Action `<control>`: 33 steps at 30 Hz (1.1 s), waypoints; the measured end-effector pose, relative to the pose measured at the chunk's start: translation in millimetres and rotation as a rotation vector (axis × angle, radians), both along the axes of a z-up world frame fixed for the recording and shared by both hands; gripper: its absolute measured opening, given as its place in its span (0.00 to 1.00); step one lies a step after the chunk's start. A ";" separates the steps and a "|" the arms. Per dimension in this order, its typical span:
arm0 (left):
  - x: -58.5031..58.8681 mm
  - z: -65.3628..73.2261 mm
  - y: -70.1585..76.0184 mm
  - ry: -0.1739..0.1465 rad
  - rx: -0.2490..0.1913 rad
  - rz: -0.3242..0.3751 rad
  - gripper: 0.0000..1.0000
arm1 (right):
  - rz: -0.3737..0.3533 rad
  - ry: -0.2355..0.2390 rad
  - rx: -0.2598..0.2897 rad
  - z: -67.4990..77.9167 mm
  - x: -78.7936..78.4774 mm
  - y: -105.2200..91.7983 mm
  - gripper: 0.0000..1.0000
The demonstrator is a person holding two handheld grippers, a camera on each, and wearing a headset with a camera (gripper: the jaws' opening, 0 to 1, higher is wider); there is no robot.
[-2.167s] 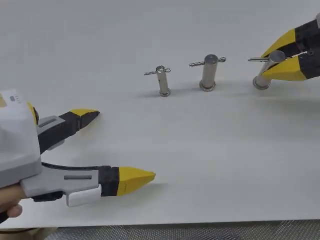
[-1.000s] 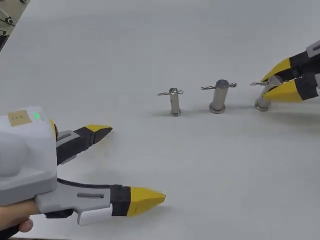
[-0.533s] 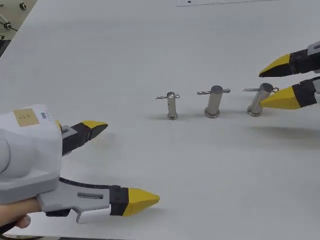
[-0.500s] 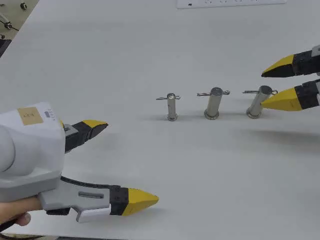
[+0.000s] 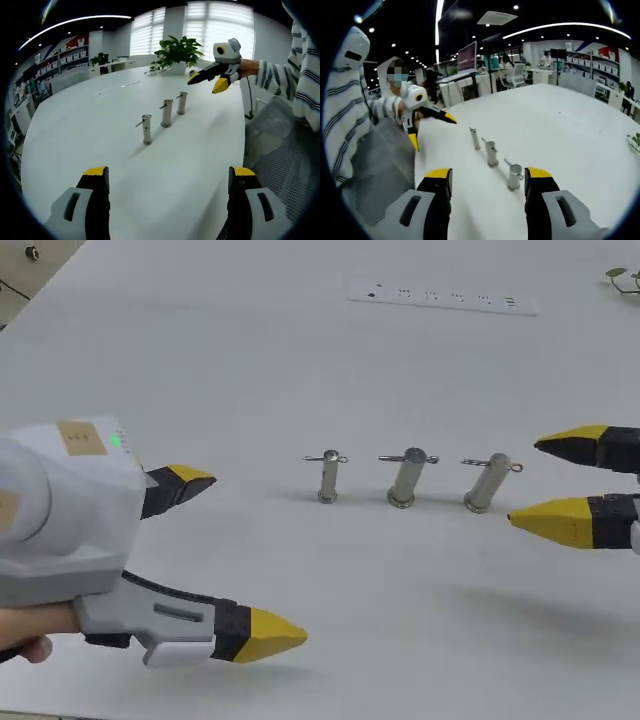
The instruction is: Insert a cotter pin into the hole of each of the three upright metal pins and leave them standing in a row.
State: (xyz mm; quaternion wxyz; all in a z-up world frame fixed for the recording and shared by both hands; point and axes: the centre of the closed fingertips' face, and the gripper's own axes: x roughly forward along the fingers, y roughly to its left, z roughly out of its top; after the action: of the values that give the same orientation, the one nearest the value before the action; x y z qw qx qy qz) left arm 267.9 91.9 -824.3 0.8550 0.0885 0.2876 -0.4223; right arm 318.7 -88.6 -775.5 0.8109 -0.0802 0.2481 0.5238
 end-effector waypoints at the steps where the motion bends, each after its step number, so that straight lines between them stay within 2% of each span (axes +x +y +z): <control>1: -0.4 0.4 0.4 -0.003 -0.001 -0.004 0.99 | -0.005 0.001 0.001 0.5 -2.8 0.9 0.62; 4: -2.3 0.8 0.7 0.003 -0.006 -0.012 0.99 | -0.025 0.036 0.005 -2.9 -14.0 3.0 0.68; 7: -5.1 1.7 0.8 0.007 -0.019 -0.018 0.99 | -0.047 0.038 -0.002 -7.1 -21.2 5.7 0.72; 13: -10.5 5.9 2.2 0.012 -0.046 -0.023 0.99 | -0.132 0.064 0.057 -7.2 -30.2 10.2 0.79; 16: -11.5 8.4 3.4 0.018 -0.079 -0.008 0.99 | -0.163 0.078 0.072 -8.9 -35.6 8.8 0.82; 18: -11.1 8.7 4.5 0.031 -0.115 0.015 0.99 | -0.191 0.064 0.061 -11.1 -36.9 4.8 0.82; 20: -10.8 6.8 7.4 0.034 -0.119 0.030 0.99 | -0.205 0.067 0.053 -13.1 -40.5 1.9 0.83; 23: -10.7 6.2 8.5 0.041 -0.145 0.052 0.99 | -0.241 0.078 0.073 -14.0 -43.5 -2.1 0.86; 26: -10.7 1.8 9.9 0.048 -0.143 0.063 0.99 | -0.262 0.097 0.080 -18.1 -48.5 -4.4 0.88; 30: -11.2 -3.4 11.4 0.052 -0.125 0.043 0.99 | -0.278 0.130 0.081 -23.9 -57.1 -5.2 0.90; 33: -11.0 -5.0 15.1 0.057 -0.121 0.045 0.99 | -0.268 0.144 0.053 -30.2 -63.0 -4.3 0.92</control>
State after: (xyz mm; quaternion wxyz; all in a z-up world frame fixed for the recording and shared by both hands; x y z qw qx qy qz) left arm 256.8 106.9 -829.3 0.8596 0.0178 0.2878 -0.4219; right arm 255.7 -92.9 -805.7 0.8555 0.0130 0.3004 0.4217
